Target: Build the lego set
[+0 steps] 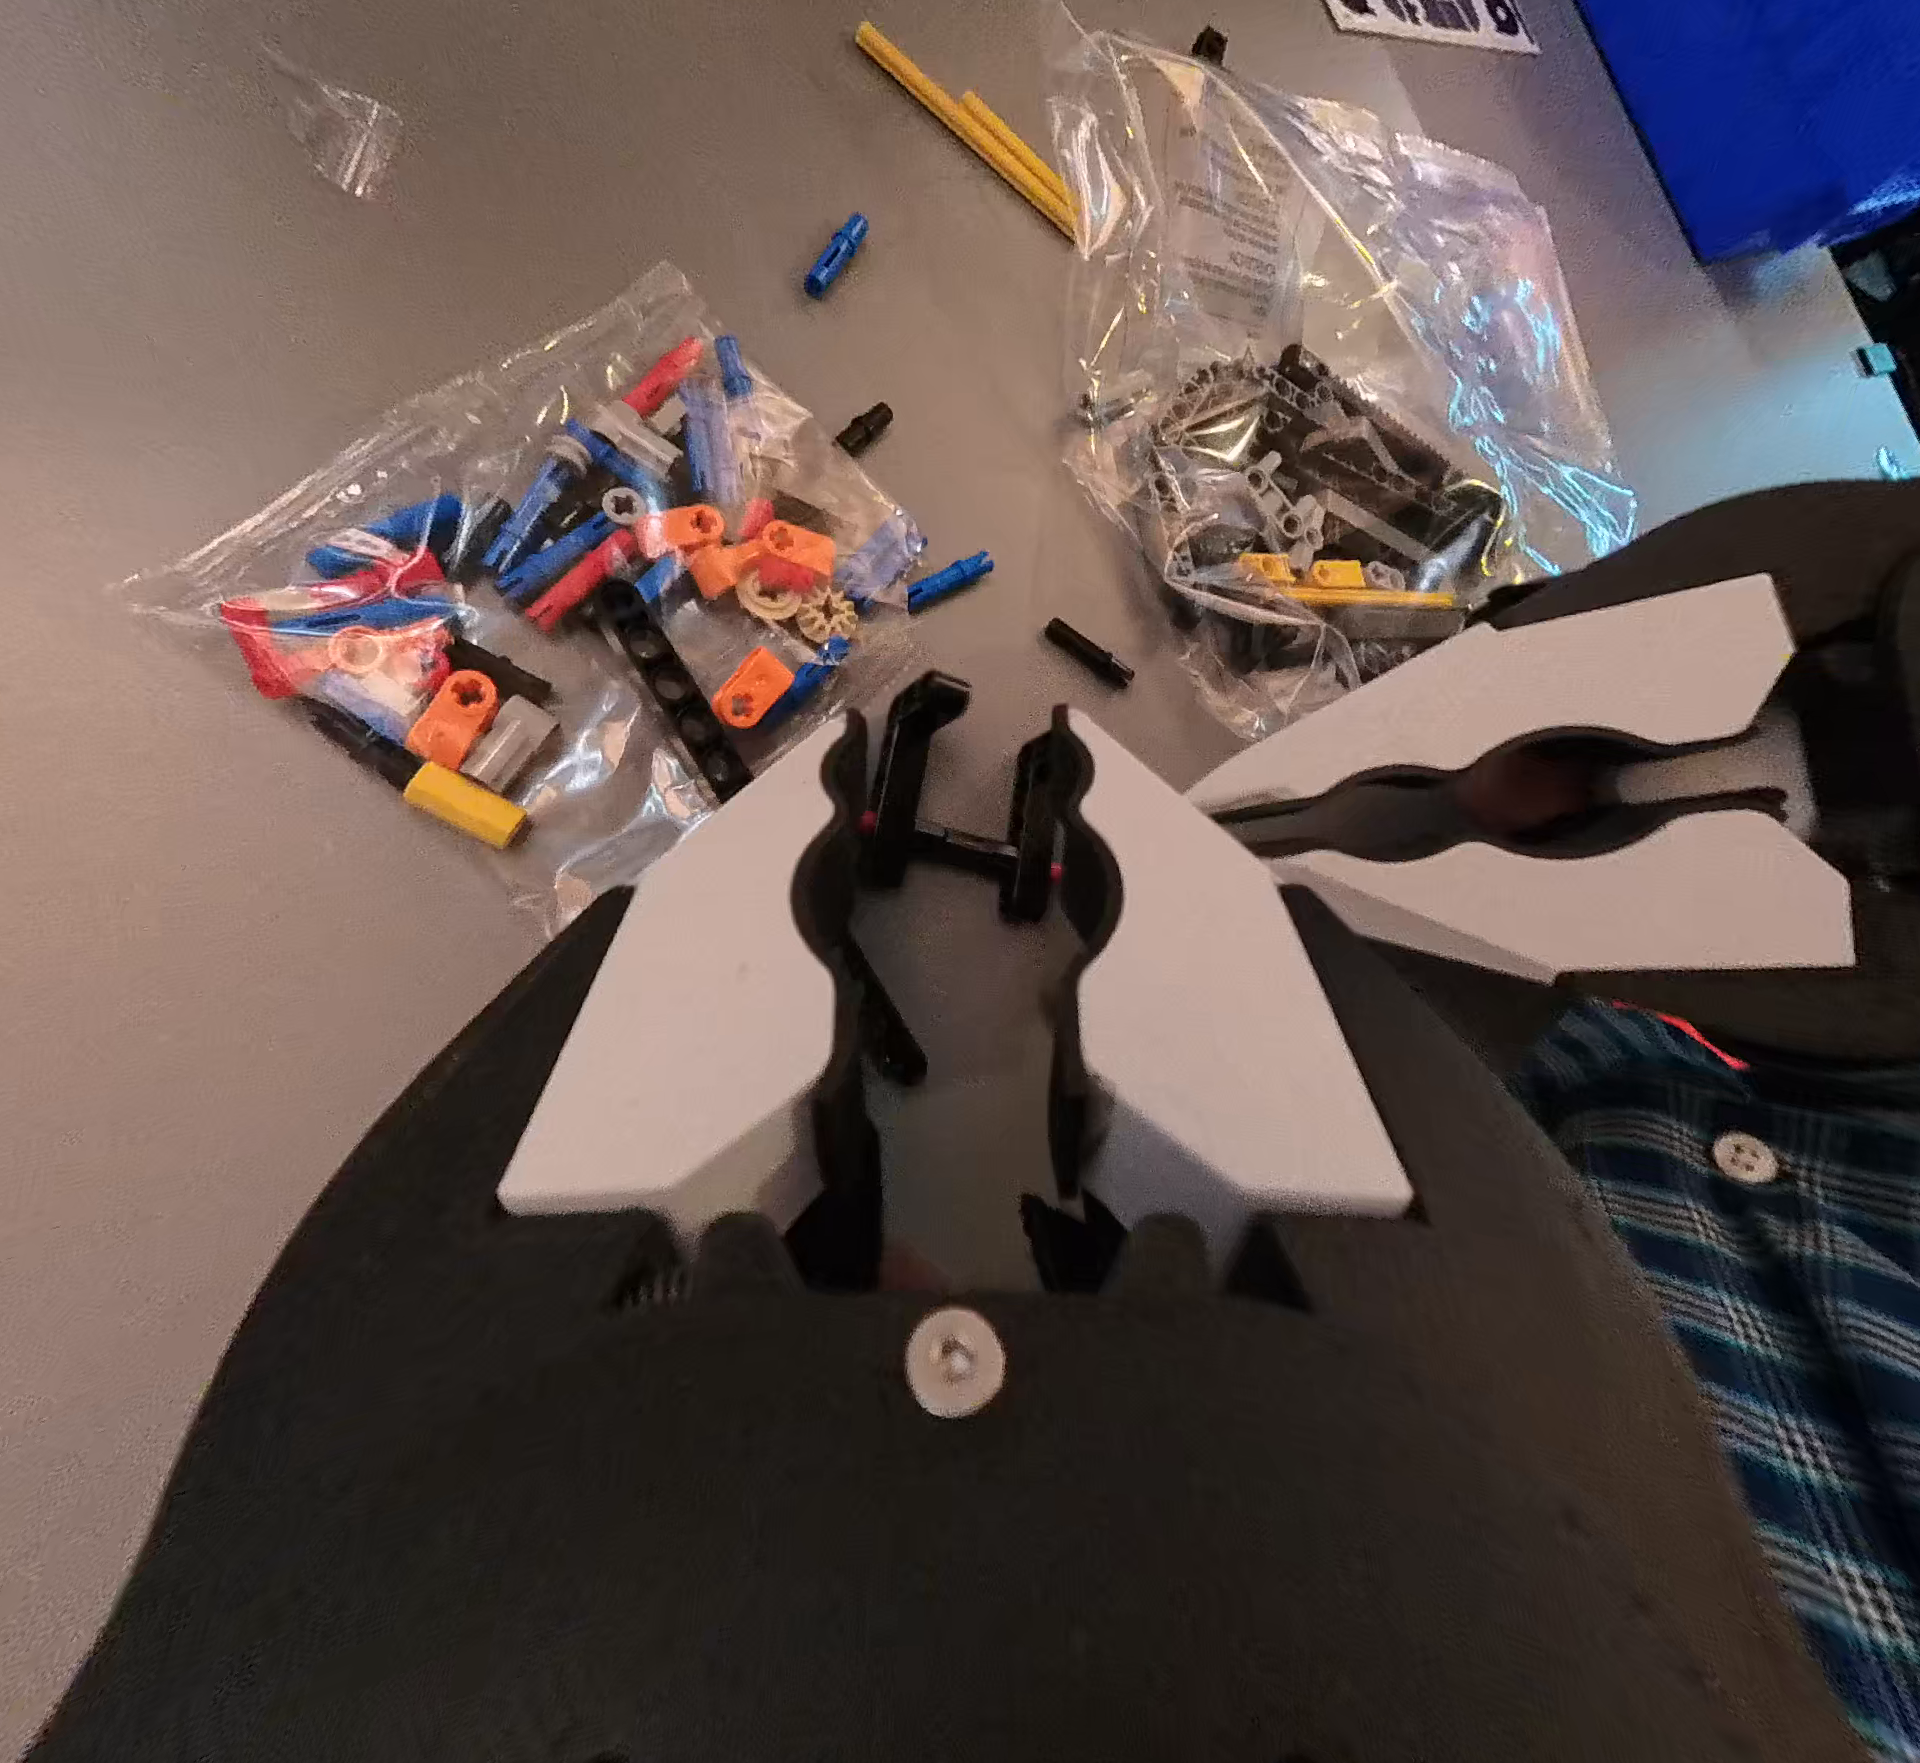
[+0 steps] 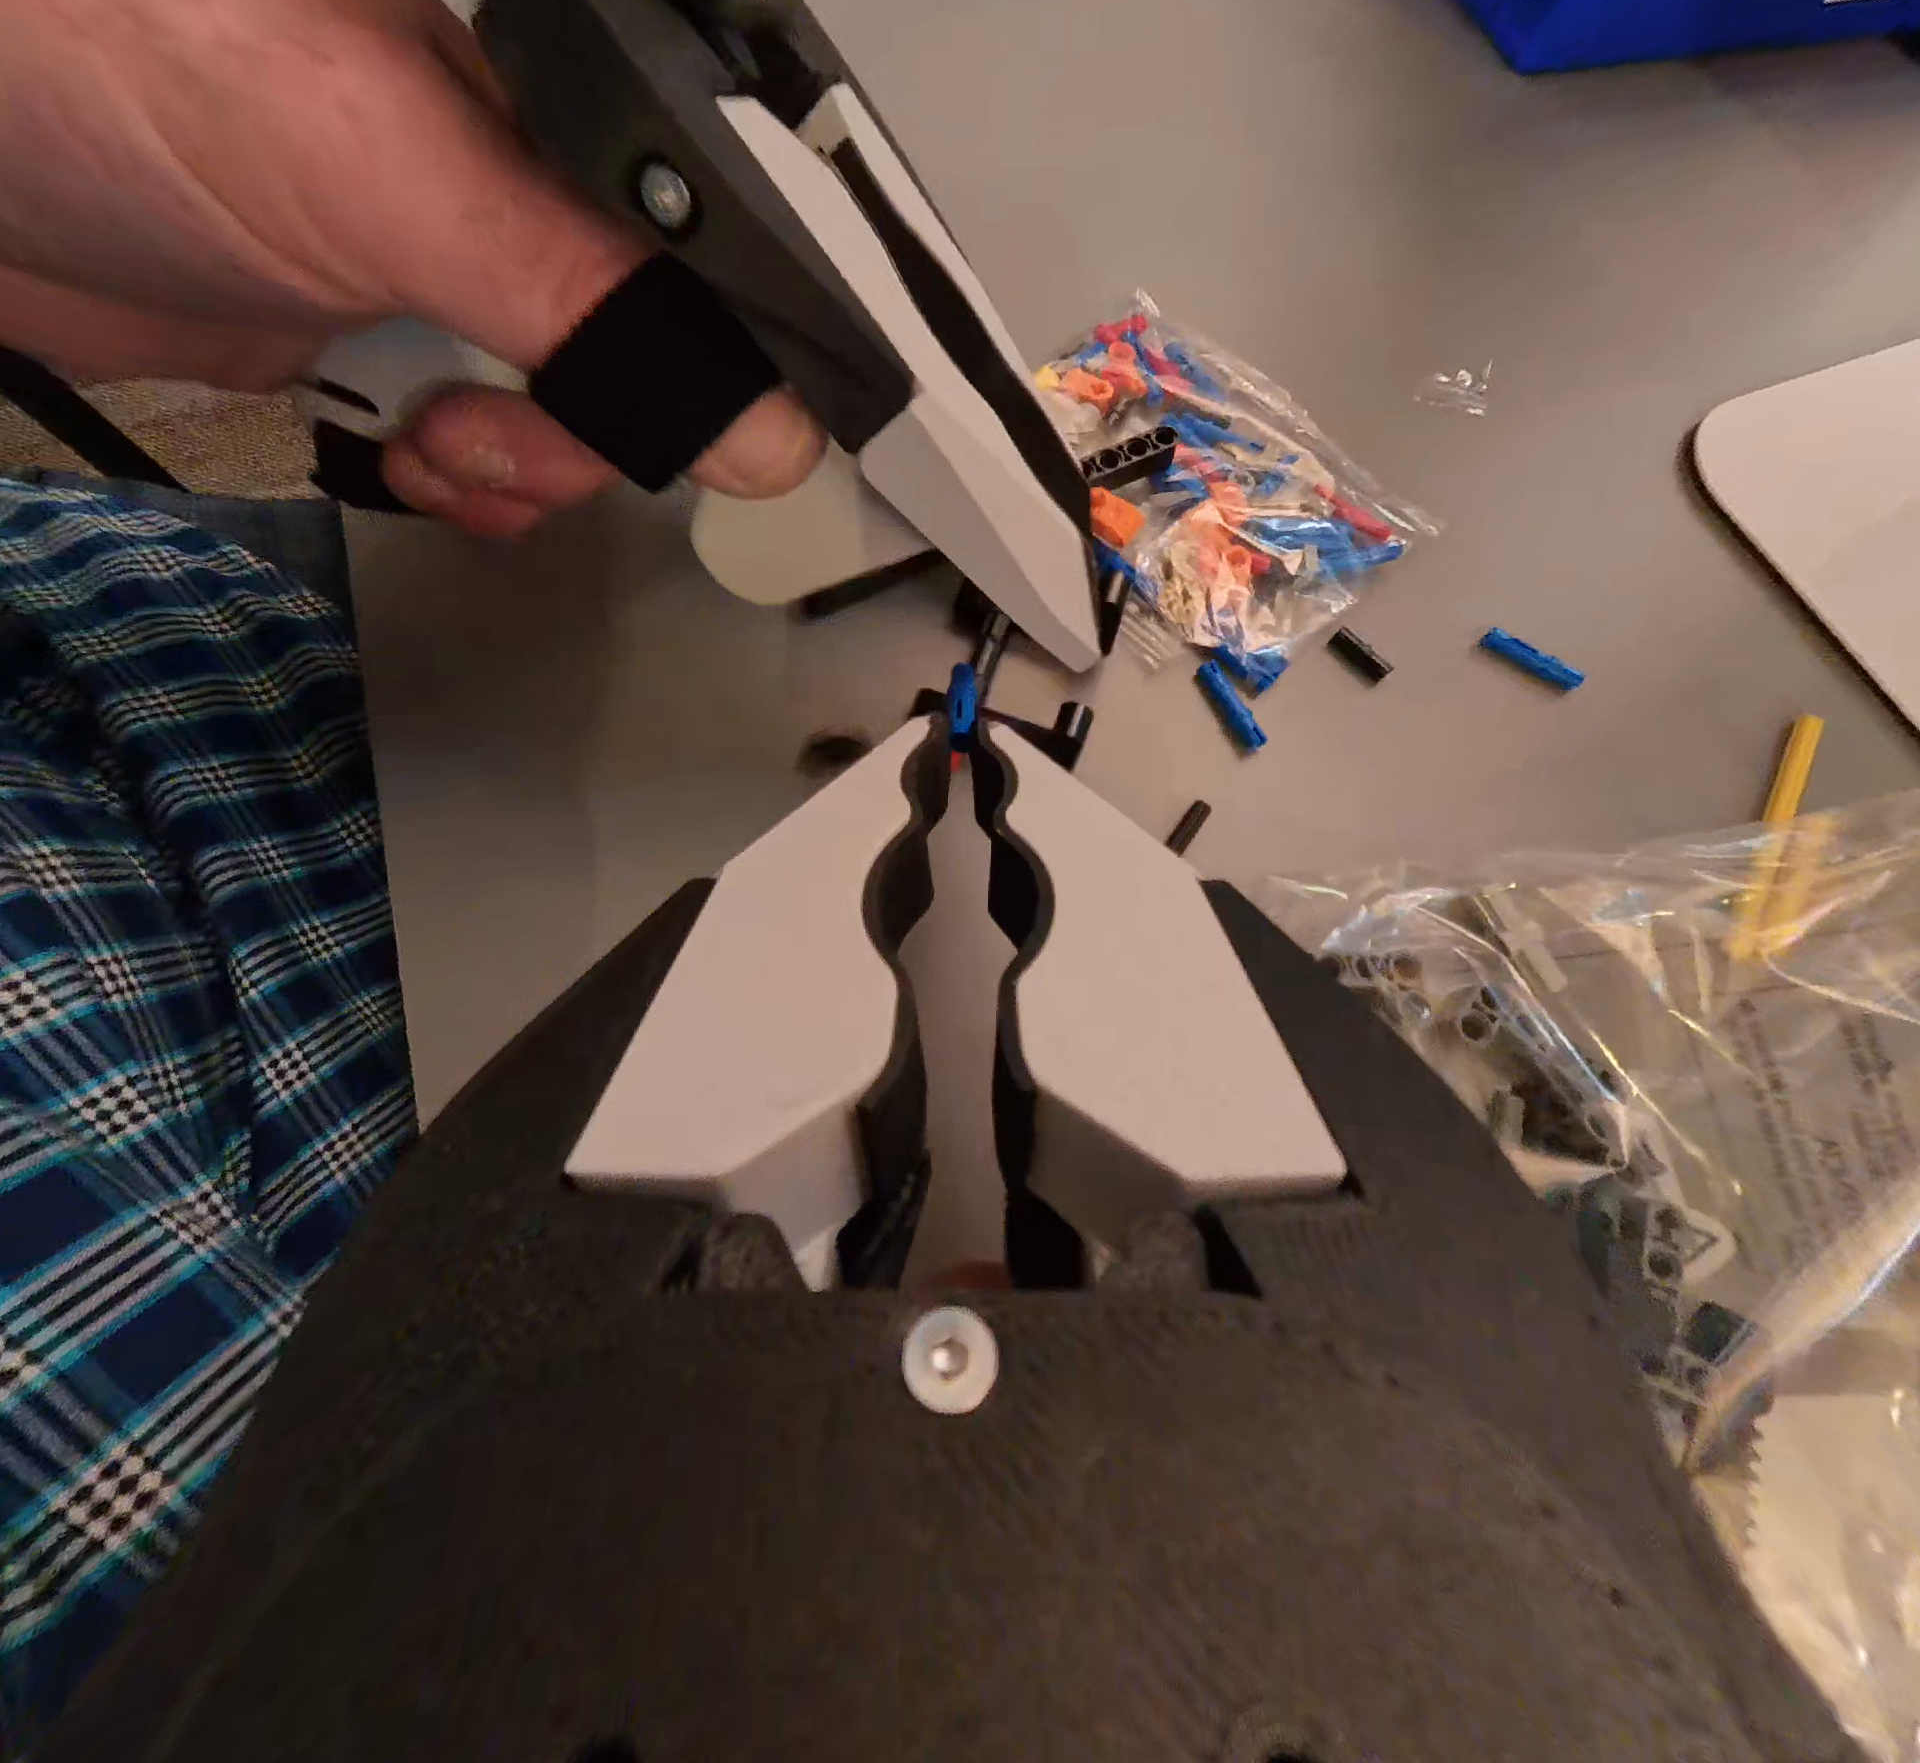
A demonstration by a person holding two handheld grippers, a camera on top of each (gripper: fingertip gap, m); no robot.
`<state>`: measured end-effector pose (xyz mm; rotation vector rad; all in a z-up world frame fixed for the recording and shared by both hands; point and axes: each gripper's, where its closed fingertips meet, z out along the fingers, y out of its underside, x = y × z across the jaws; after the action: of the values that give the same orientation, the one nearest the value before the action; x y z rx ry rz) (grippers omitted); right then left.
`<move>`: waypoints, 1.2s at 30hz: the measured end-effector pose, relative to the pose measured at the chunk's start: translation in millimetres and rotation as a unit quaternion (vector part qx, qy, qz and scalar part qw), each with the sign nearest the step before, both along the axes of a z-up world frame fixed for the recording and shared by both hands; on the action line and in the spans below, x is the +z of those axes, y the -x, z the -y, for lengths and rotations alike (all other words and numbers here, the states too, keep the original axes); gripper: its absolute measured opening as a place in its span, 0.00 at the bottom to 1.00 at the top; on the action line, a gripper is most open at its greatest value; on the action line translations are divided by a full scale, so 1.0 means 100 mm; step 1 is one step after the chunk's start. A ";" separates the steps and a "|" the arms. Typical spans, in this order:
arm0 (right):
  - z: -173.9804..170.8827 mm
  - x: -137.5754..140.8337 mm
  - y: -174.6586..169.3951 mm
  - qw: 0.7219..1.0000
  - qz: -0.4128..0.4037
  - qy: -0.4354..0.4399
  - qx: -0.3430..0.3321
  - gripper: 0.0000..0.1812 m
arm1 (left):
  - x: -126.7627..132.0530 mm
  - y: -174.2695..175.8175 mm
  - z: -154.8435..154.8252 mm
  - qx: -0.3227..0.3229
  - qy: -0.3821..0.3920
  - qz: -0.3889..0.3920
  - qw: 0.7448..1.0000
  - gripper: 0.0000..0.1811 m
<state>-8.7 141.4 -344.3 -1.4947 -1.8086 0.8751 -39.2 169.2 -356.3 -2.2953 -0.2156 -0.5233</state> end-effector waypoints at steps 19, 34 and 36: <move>0.16 -0.24 -0.19 0.997 0.040 -0.064 0.028 0.01 | -0.03 0.07 0.25 -0.146 -0.025 -0.232 0.961 0.16; 0.03 -0.29 -0.14 0.990 0.059 -0.126 -0.009 0.01 | -0.17 0.05 0.18 -0.172 -0.016 -0.271 0.947 0.14; 0.02 -0.29 -0.14 0.992 0.057 -0.109 -0.010 0.01 | -0.16 0.05 0.17 -0.167 -0.015 -0.264 0.950 0.14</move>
<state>5.0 139.6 -373.7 -1.4442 -1.8997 0.5717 -44.3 152.5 -372.0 -2.3597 0.4443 -0.0573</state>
